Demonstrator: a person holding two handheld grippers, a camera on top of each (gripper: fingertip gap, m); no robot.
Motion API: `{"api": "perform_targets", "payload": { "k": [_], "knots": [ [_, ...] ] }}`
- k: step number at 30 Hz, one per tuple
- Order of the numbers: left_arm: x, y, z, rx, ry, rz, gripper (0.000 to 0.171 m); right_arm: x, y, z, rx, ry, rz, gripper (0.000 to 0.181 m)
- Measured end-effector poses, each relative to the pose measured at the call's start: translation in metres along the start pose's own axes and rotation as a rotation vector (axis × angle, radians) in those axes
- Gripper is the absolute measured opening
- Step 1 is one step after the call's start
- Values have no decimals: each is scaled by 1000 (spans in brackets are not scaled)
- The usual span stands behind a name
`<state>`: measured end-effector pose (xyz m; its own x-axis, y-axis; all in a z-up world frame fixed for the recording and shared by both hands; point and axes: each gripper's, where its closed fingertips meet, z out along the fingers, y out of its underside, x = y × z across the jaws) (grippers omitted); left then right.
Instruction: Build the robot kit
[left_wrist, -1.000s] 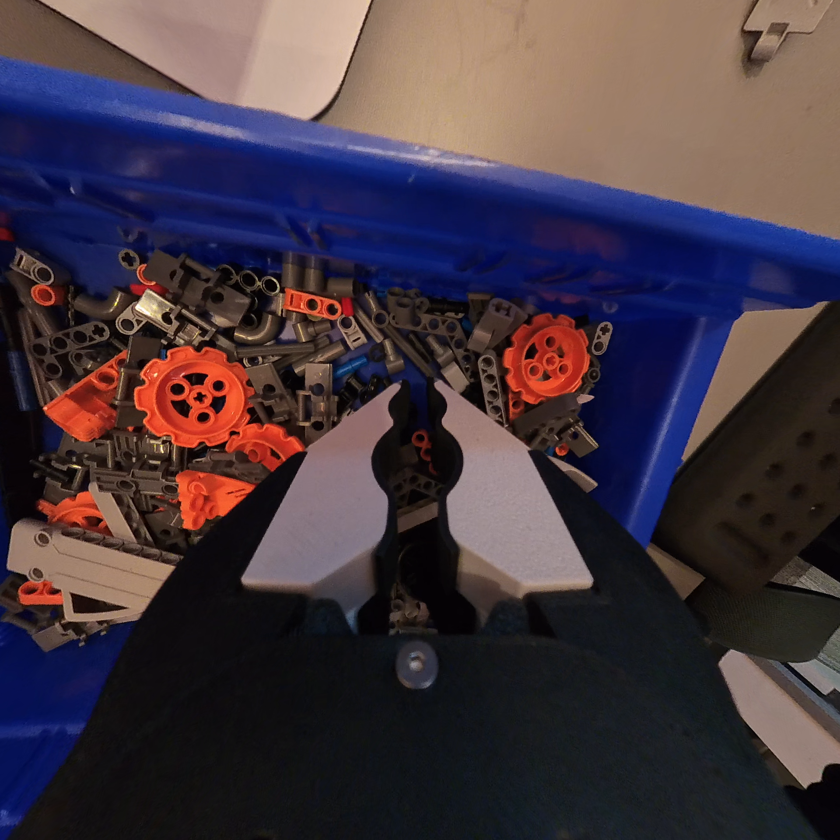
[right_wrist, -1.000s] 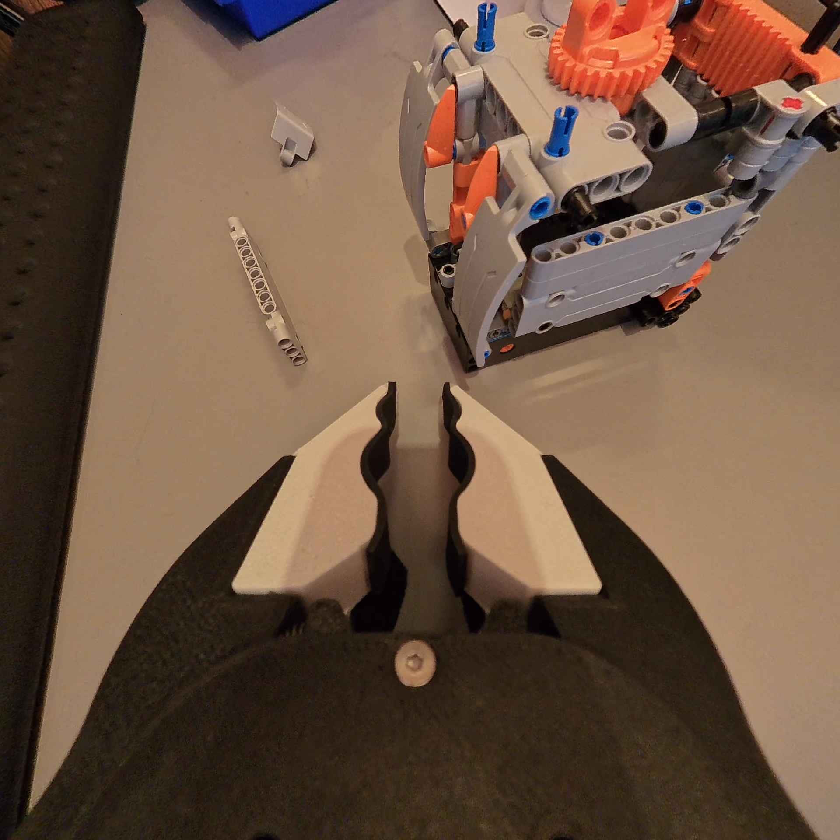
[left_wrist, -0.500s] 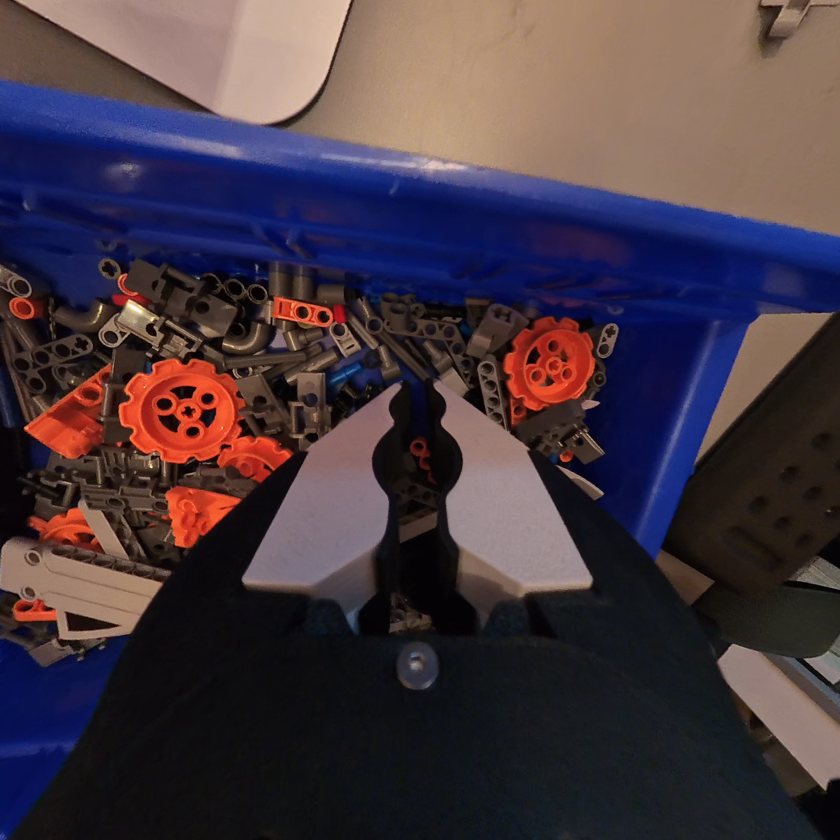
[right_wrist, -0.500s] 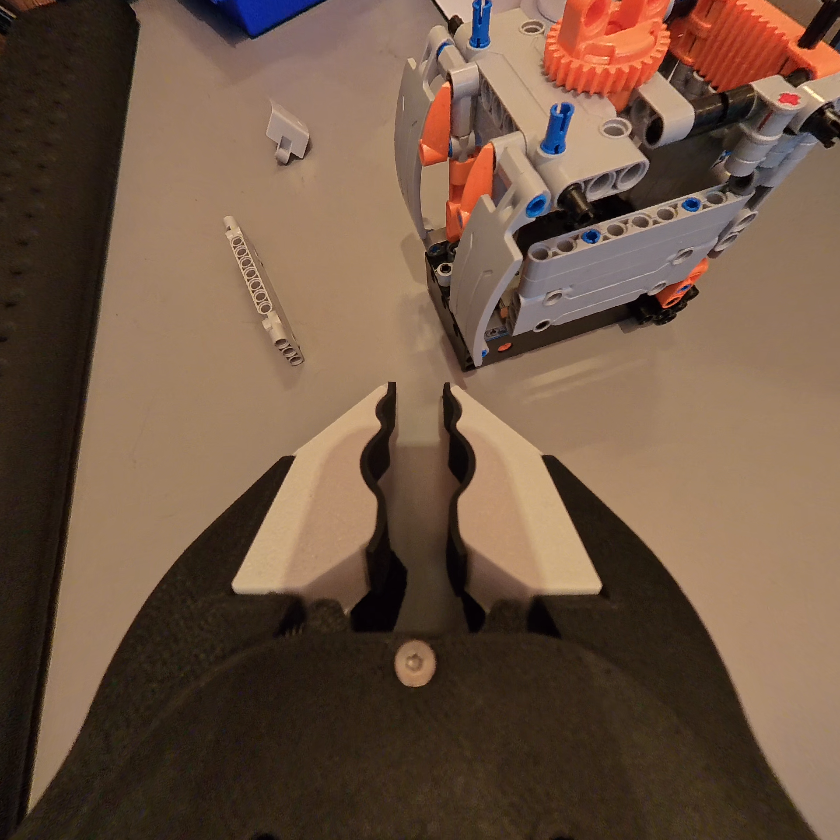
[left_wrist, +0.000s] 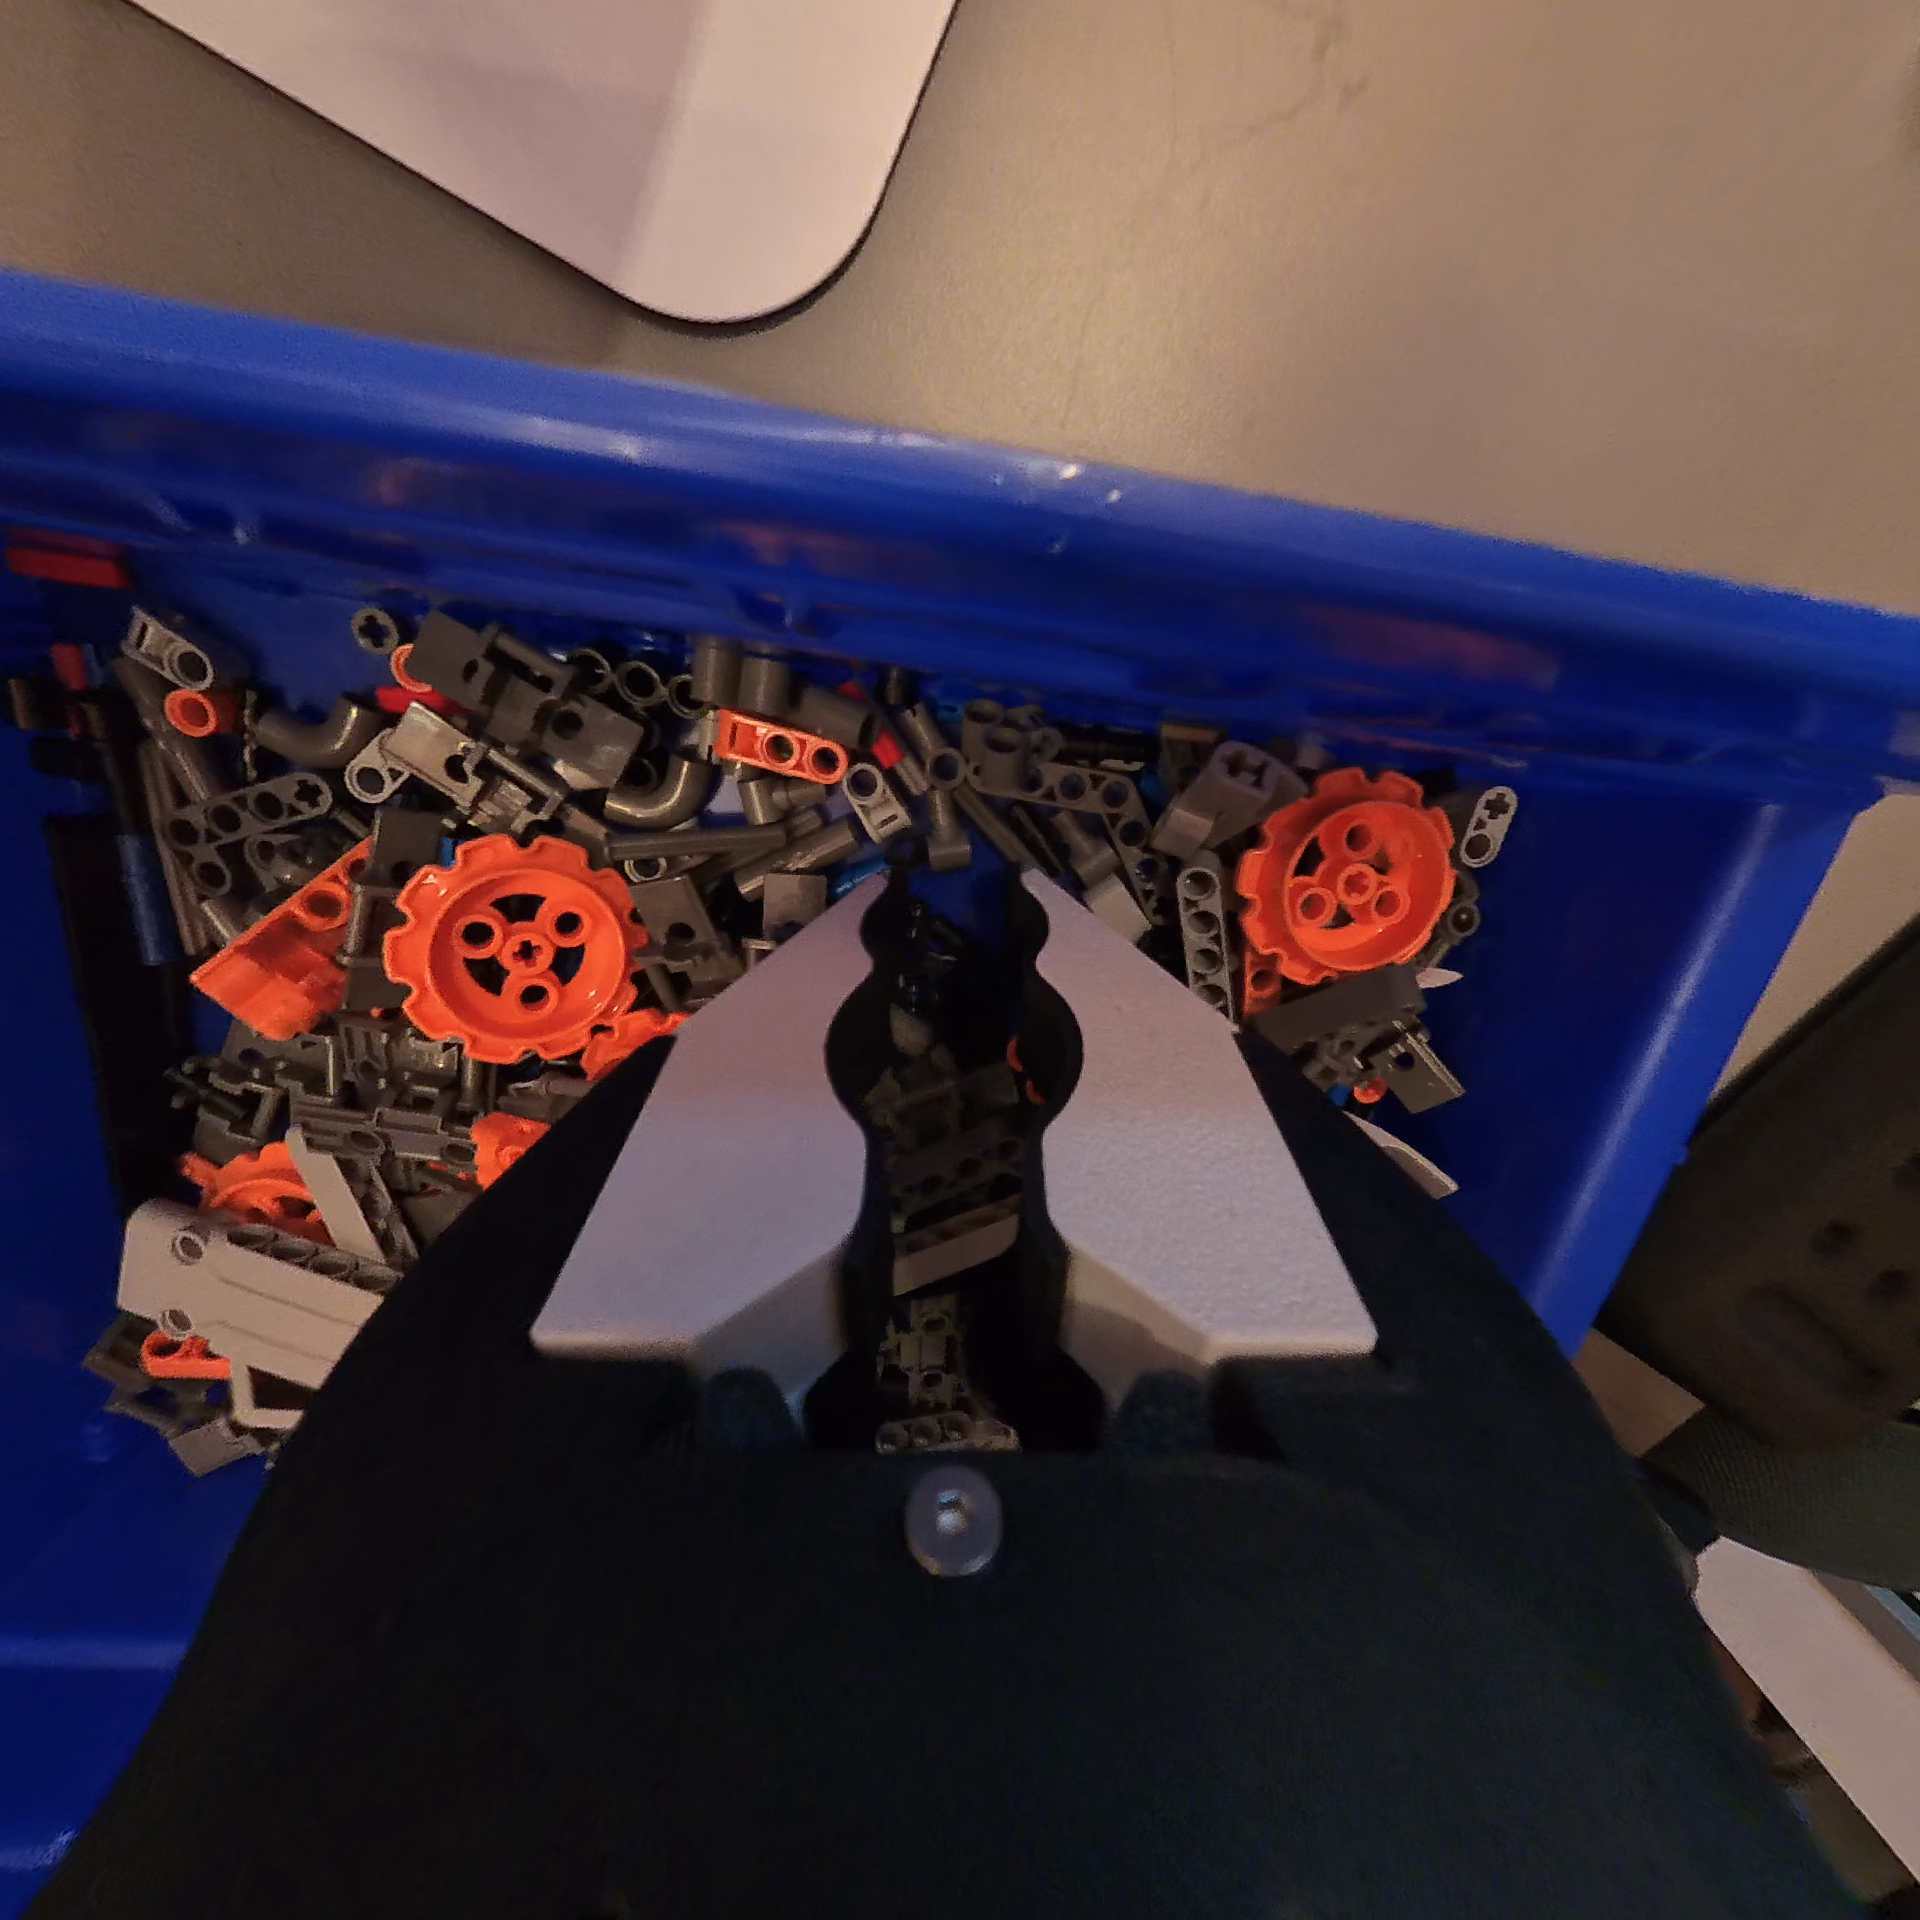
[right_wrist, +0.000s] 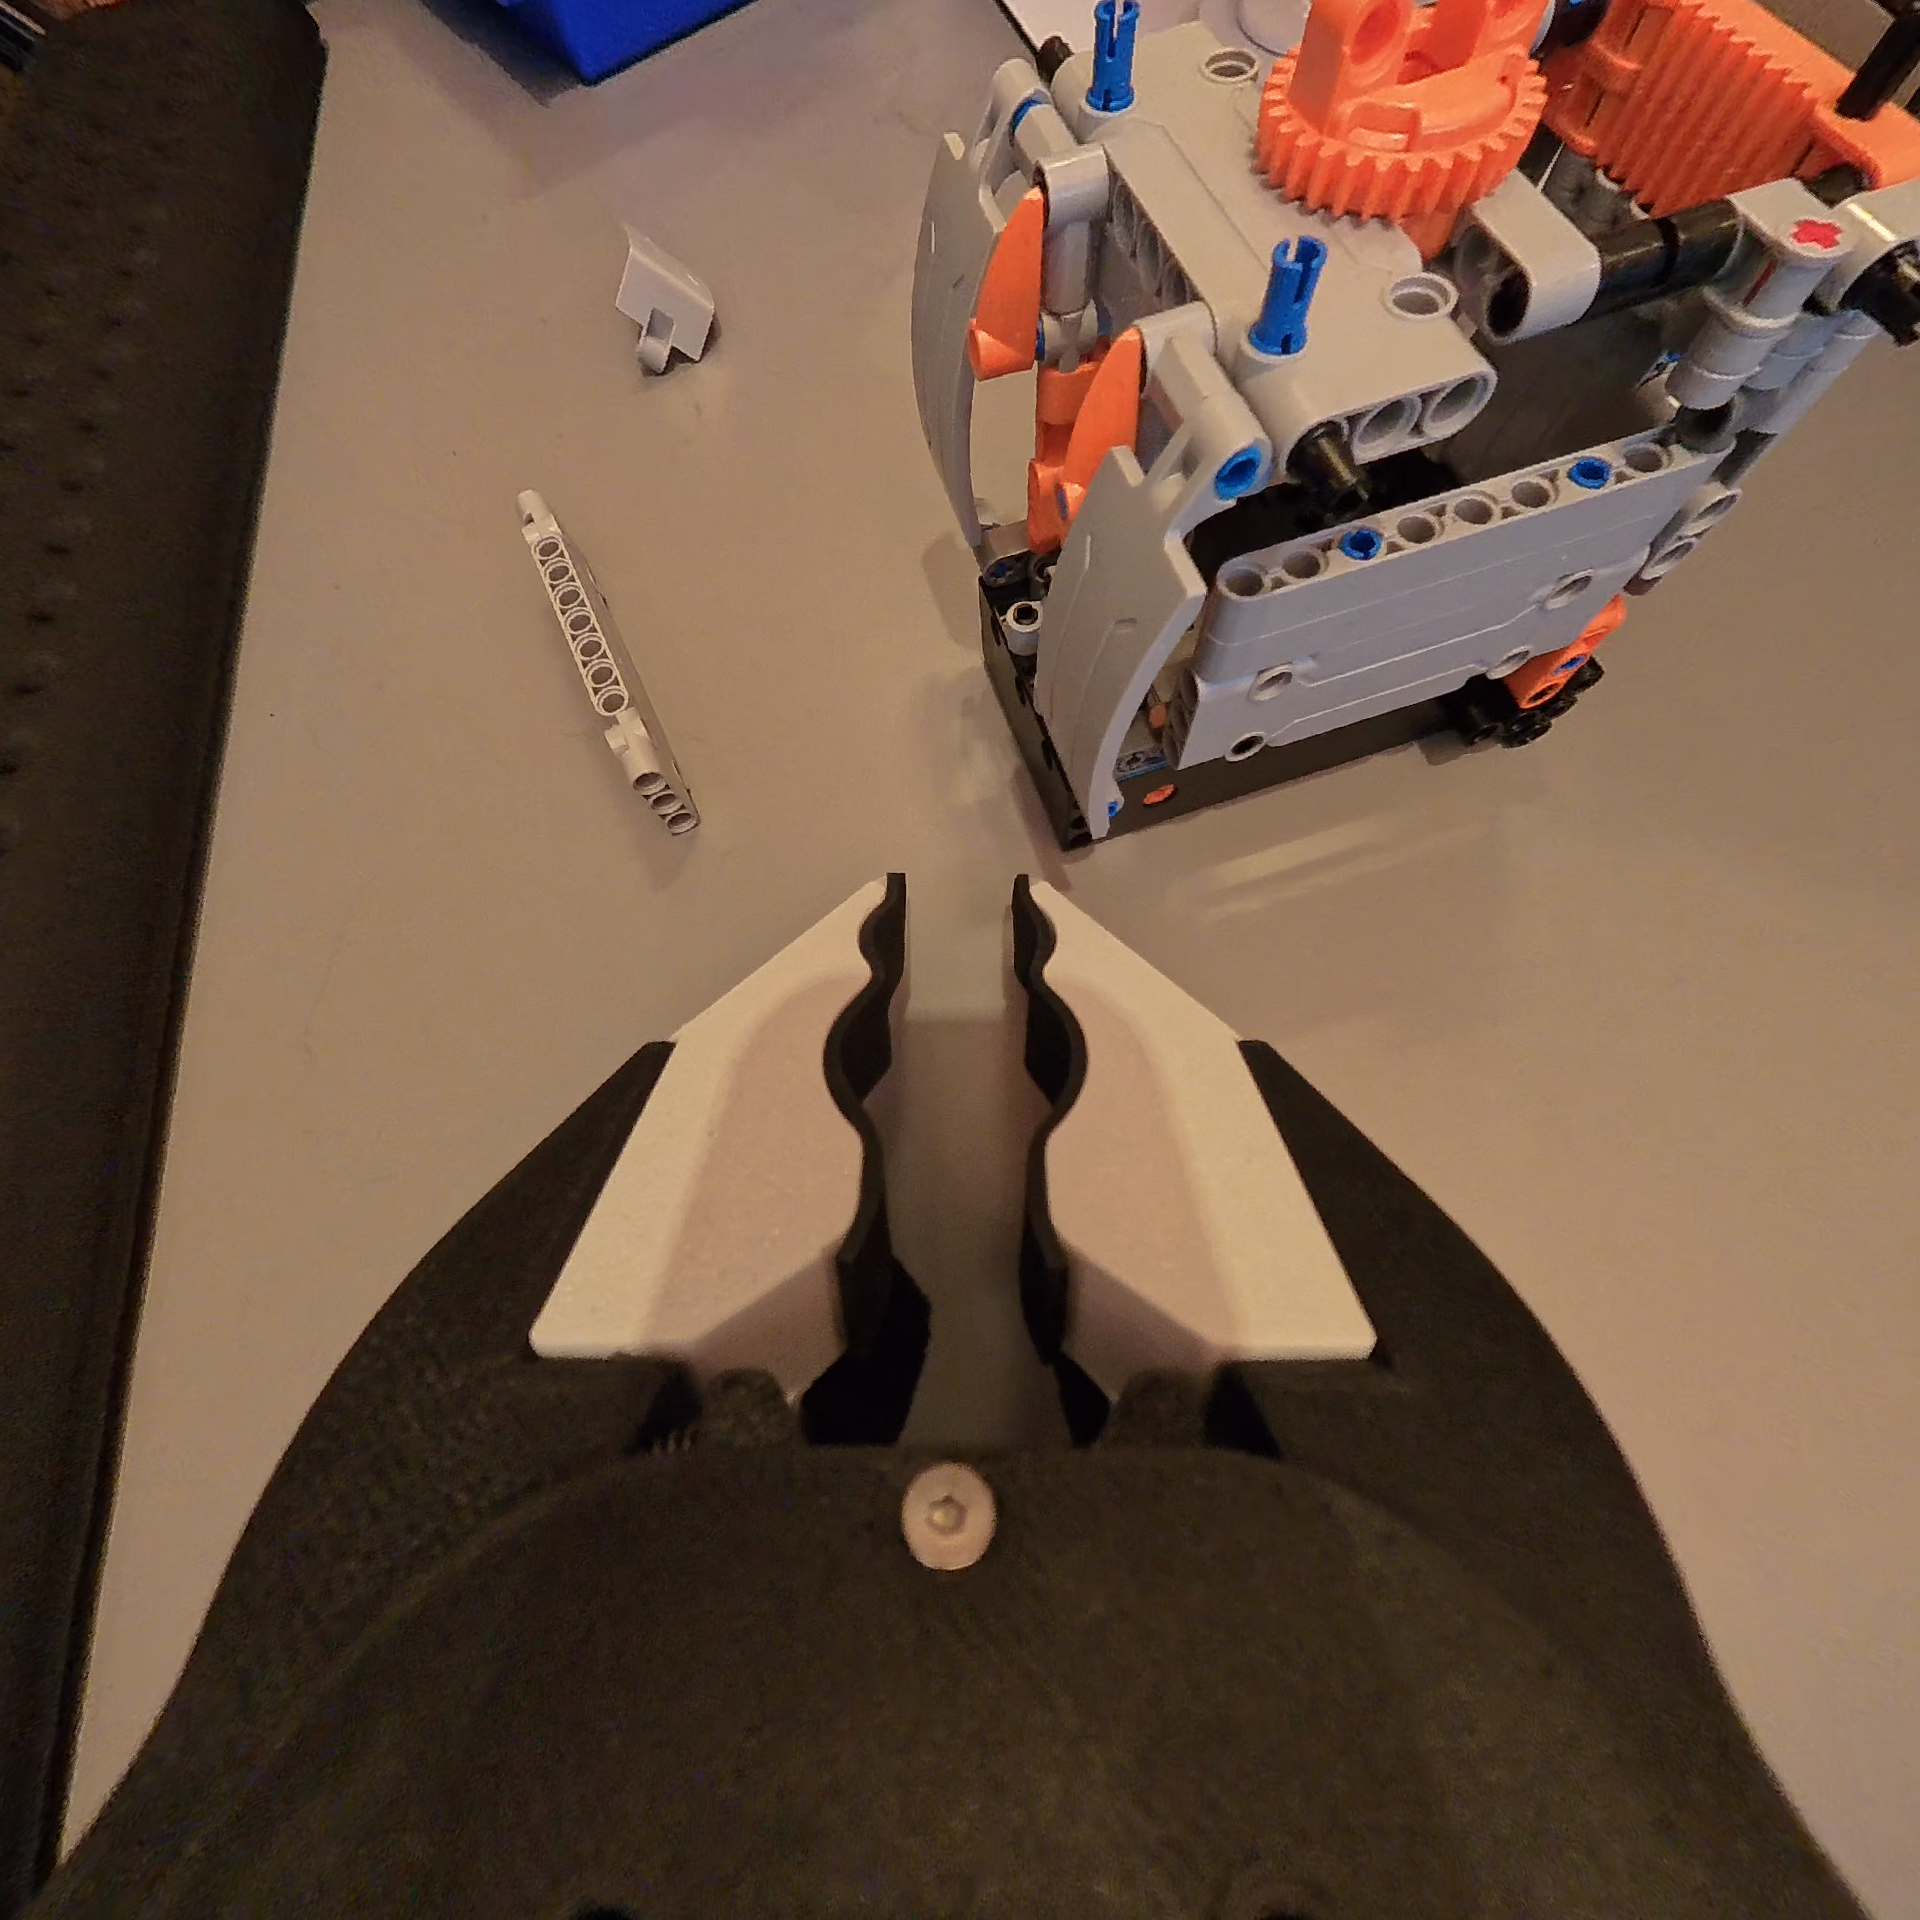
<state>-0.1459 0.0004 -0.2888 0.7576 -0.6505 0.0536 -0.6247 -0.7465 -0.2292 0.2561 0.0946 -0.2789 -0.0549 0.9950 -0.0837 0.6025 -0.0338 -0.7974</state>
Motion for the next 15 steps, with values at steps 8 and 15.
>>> {"api": "perform_targets", "payload": {
  "k": [8, 15],
  "knots": [
    [-2, -5, 3, 18, -24, 26, 7, -1, 0, 0, 0, -1, -4, 18],
    [-1, -3, -8, 40, -25, 37, 6, -1, 0, 0, 1, -3, -8, 18]
  ]
}}
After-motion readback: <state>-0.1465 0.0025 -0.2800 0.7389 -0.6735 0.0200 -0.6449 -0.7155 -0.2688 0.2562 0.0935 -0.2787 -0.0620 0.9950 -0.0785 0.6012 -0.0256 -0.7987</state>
